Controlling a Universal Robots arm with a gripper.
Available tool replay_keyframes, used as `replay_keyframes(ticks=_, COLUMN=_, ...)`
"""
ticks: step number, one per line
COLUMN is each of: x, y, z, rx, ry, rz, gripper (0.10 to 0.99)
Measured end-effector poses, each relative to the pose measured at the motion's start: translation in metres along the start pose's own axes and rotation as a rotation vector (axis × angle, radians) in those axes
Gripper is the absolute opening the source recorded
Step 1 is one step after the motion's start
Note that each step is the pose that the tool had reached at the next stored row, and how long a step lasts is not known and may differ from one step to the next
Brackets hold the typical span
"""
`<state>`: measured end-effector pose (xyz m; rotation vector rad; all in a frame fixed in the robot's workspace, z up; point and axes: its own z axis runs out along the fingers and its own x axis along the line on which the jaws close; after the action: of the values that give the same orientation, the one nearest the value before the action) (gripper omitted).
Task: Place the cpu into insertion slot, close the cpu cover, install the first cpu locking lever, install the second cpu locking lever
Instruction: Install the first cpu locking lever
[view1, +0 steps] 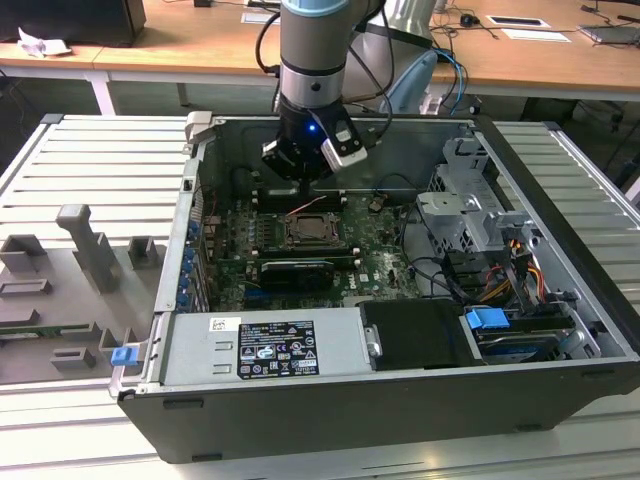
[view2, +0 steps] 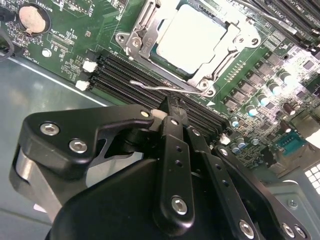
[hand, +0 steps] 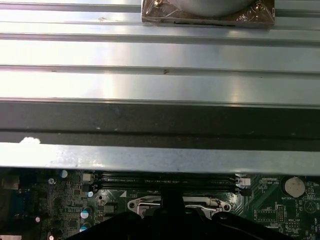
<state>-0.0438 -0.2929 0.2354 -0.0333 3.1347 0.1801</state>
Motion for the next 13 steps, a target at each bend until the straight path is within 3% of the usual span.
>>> replay_keyframes(ticks=4, x=-0.0032, y=-0.0005, z=0.0041, rx=-0.004, ry=-0.0067, rz=-0.001, gripper=0.106)
replay_keyframes(ticks=13, x=-0.0138, y=-0.0017, z=0.0143, rx=-0.004, ry=-0.0107, rz=-0.001, gripper=0.106)
